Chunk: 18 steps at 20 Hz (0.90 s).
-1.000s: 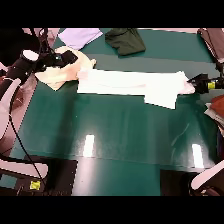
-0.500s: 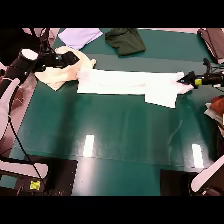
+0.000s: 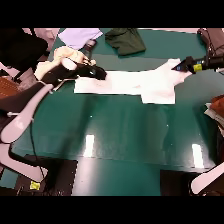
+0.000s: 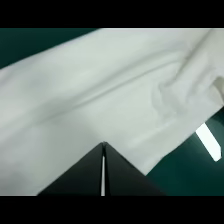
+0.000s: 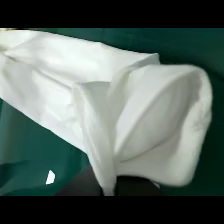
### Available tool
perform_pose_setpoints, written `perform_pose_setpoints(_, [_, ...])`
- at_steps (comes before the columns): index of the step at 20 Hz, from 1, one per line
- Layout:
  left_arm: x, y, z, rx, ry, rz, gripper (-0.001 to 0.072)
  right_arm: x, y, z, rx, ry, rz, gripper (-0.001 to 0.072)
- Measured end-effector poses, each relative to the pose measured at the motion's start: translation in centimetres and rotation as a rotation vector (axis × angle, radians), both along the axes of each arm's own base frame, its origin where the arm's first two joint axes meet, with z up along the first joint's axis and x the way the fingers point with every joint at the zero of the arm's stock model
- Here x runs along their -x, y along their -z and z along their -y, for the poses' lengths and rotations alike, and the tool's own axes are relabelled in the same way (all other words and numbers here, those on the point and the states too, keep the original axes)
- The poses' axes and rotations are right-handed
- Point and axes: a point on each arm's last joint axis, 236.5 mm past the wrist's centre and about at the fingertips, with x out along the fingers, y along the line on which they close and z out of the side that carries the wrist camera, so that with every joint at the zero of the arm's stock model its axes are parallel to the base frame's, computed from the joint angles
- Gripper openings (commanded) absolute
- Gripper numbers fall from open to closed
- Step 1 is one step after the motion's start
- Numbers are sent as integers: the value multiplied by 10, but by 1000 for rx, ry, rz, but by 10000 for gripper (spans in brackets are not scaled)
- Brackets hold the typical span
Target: Fold the shirts.
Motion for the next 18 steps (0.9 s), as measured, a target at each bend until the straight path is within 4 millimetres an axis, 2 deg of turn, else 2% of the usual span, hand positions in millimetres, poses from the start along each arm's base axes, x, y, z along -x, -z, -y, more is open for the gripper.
perform_pose_setpoints(1, [2, 13, 14, -9, 23, -3, 23, 2, -16, -14, 3, -9, 28, 15])
perform_pose_setpoints(4, [1, 41, 35, -12, 38, -8, 22, 15, -52, -66, -5, -63, 83, 15])
perform_pose_setpoints(8, [3, 47, 54, 22, 68, 3, 22, 28, -79, -145, -38, -112, 149, 15])
perform_pose_setpoints(12, [3, 40, 64, 44, 99, 18, 22, 40, -92, -218, -90, -141, 201, 15])
perform_pose_setpoints(14, [4, 38, 67, 48, 111, 20, 22, 42, -94, -249, -118, -137, 223, 14])
perform_pose_setpoints(16, [2, 36, 64, 53, 108, 19, 22, 42, -92, -273, -153, -128, 229, 15])
perform_pose_setpoints(18, [-5, 28, 47, 61, 67, 9, 22, 40, -82, -291, -185, -118, 212, 15])
